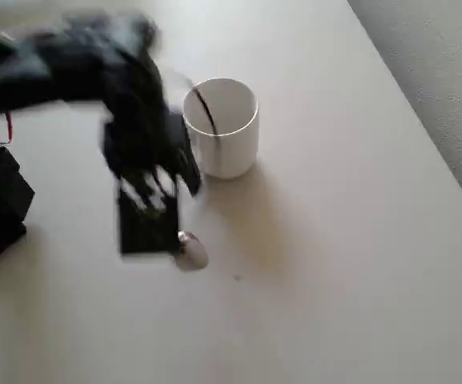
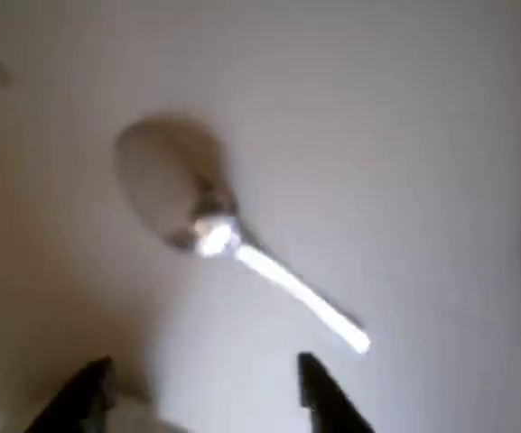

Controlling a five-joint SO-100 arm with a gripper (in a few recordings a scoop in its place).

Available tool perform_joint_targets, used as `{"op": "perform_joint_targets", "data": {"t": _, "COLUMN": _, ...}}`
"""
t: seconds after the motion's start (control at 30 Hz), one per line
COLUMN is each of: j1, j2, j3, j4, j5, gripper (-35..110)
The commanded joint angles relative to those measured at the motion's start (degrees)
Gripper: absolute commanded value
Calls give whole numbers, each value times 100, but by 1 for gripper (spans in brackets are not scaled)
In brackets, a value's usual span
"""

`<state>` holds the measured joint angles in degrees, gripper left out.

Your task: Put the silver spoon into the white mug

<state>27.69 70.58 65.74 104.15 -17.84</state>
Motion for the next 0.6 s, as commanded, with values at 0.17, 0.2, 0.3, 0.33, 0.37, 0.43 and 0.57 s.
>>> {"op": "perform_joint_targets", "data": {"t": 0.17, "j1": 396, "j2": -984, "j3": 0, "j4": -97, "j5": -923, "gripper": 27}}
{"op": "perform_joint_targets", "data": {"t": 0.2, "j1": 378, "j2": -1072, "j3": 0, "j4": -105, "j5": -976, "gripper": 27}}
{"op": "perform_joint_targets", "data": {"t": 0.3, "j1": 325, "j2": -1292, "j3": 0, "j4": -123, "j5": -1090, "gripper": 27}}
{"op": "perform_joint_targets", "data": {"t": 0.33, "j1": 308, "j2": -1327, "j3": 18, "j4": -123, "j5": -1125, "gripper": 27}}
{"op": "perform_joint_targets", "data": {"t": 0.37, "j1": 281, "j2": -1345, "j3": 53, "j4": -141, "j5": -1178, "gripper": 27}}
{"op": "perform_joint_targets", "data": {"t": 0.43, "j1": 246, "j2": -1406, "j3": 79, "j4": -193, "j5": -1257, "gripper": 27}}
{"op": "perform_joint_targets", "data": {"t": 0.57, "j1": 246, "j2": -1538, "j3": 88, "j4": -299, "j5": -1433, "gripper": 22}}
